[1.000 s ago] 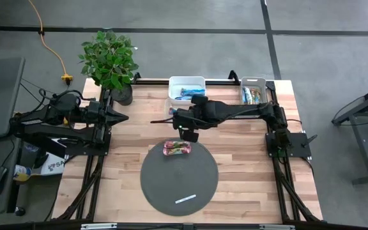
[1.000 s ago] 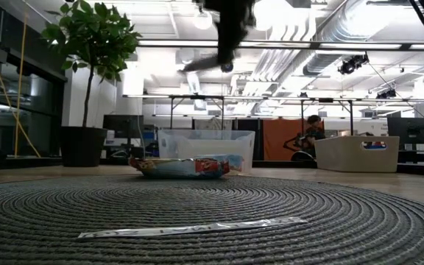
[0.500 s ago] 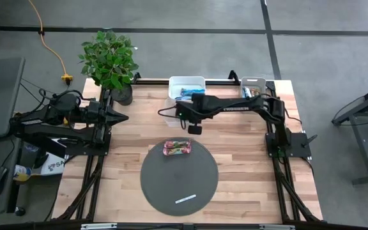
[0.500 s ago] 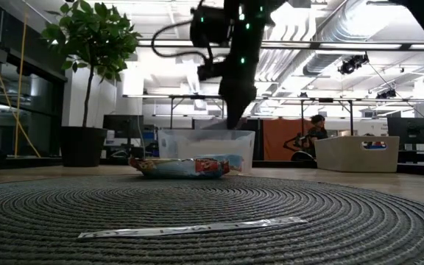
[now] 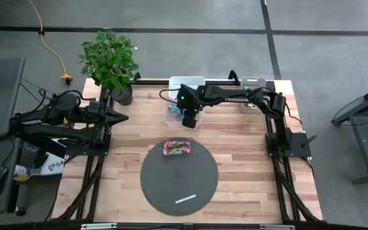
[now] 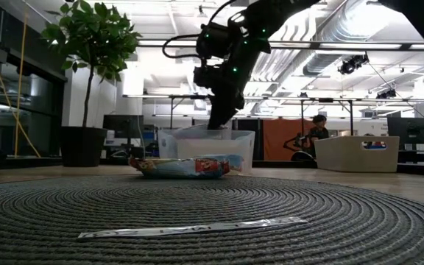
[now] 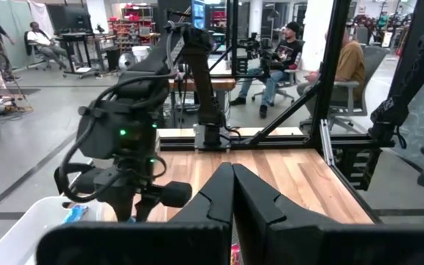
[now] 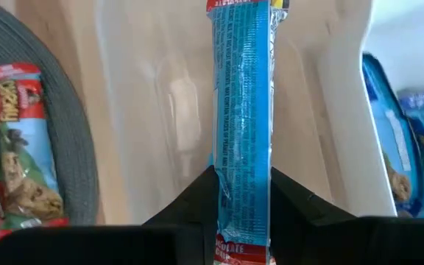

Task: Pick and place Granola Bars by type
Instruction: Put the red granola bar into the transparent bin

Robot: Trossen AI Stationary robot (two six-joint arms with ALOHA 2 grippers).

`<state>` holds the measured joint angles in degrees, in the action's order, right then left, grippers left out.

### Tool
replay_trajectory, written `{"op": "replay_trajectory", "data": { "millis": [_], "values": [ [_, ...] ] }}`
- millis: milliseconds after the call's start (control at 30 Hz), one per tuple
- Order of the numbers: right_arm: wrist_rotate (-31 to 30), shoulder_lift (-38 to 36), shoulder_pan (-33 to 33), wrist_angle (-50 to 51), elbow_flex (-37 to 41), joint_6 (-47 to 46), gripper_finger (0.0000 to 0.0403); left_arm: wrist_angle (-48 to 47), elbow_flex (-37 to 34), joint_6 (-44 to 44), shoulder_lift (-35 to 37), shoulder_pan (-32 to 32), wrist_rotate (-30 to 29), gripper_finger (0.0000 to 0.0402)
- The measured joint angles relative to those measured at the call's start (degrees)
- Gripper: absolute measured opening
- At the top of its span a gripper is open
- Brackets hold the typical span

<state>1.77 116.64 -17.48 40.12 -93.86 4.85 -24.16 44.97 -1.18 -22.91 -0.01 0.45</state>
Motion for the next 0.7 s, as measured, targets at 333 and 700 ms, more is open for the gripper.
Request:
{"op": "replay_trajectory", "data": {
  "millis": [333, 700],
  "values": [
    [0.5, 0.0, -2.0, 0.7, 0.0, 2.6, 0.0078, 0.0, 0.0, 0.0, 0.0, 0.0, 0.0, 0.0001],
    [4.7, 0.0, -3.3, 2.4, 0.0, 3.0, 0.0078, 0.0, 0.0, 0.0, 0.0, 0.0, 0.0, 0.0001]
  ]
}}
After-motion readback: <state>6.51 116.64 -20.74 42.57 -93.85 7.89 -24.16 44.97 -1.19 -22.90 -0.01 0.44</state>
